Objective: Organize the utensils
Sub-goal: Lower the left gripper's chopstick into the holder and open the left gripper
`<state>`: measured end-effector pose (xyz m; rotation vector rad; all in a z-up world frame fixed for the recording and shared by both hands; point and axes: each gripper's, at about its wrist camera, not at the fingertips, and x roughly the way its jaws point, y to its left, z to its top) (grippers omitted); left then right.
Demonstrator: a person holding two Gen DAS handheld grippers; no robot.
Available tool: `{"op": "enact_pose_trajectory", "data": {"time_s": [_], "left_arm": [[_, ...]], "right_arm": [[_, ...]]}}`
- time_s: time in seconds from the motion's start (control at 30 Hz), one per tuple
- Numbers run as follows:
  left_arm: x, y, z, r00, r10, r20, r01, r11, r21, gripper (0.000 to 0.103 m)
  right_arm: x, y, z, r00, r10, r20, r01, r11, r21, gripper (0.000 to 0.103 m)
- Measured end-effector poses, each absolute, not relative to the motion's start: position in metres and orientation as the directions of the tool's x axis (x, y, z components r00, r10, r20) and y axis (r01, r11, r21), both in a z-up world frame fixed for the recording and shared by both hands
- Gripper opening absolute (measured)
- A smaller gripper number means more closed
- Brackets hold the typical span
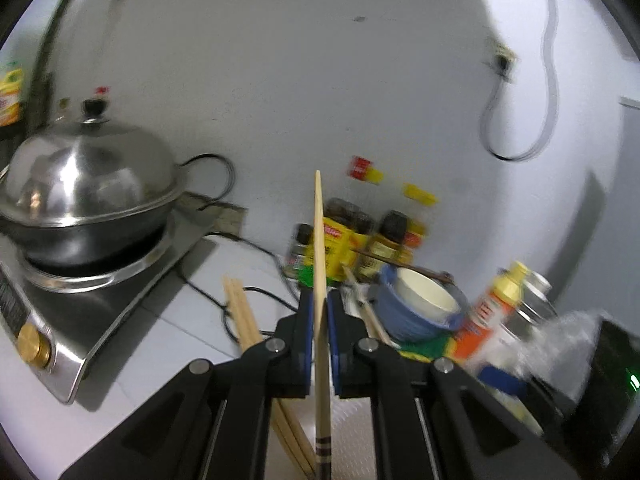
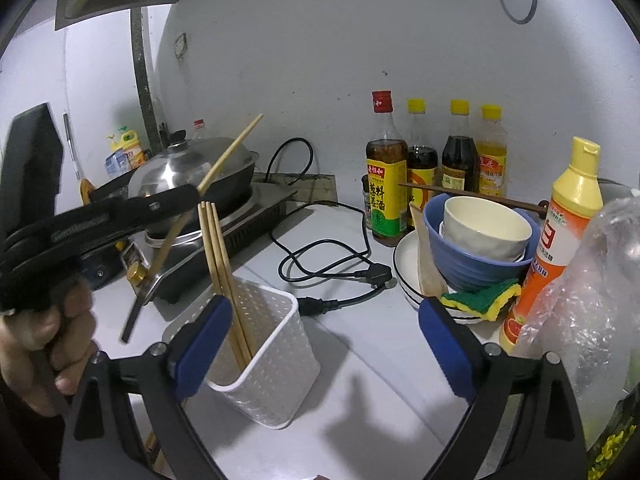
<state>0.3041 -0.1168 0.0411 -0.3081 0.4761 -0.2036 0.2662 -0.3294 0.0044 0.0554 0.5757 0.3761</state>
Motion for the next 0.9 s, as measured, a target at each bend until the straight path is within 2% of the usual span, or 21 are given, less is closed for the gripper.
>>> {"op": "enact_pose_trajectory", "data": {"time_s": [0.23, 0.67, 0.73, 0.8, 0.9], "left_arm": [[0.328, -0.119, 0.010, 0.863, -0.191, -0.467, -0.008, 0.920, -0.392, 0.006], [0.312, -0.138, -0.004, 0.806, -0.222, -0.550, 0.046, 0.948, -0.314, 0.006], [0.305, -0.135, 0.002, 0.811, -0.214, -0.544, 0.056, 0.955, -0.293, 0.017], [0.297, -0.130, 0.007, 0.820, -0.212, -0.531, 0.063, 0.956, -0.285, 0.044], [0.284, -0.121, 0.017, 0.839, -0.203, -0.504, 0.075, 0.962, -0.263, 0.047]], "right_arm": [[0.268, -0.338, -0.003, 0.772, 0.363, -0.522, -0.326, 0.931, 0.165, 0.094], [0.274, -0.357, -0.016, 0.784, 0.304, -0.542, -0.260, 0.952, 0.159, 0.094], [0.272, -0.354, -0.015, 0.779, 0.316, -0.542, -0.275, 0.948, 0.158, 0.094], [0.268, -0.351, -0.014, 0.772, 0.340, -0.536, -0.296, 0.940, 0.170, 0.094], [0.264, -0.347, -0.011, 0.769, 0.357, -0.531, -0.306, 0.934, 0.184, 0.094]]}}
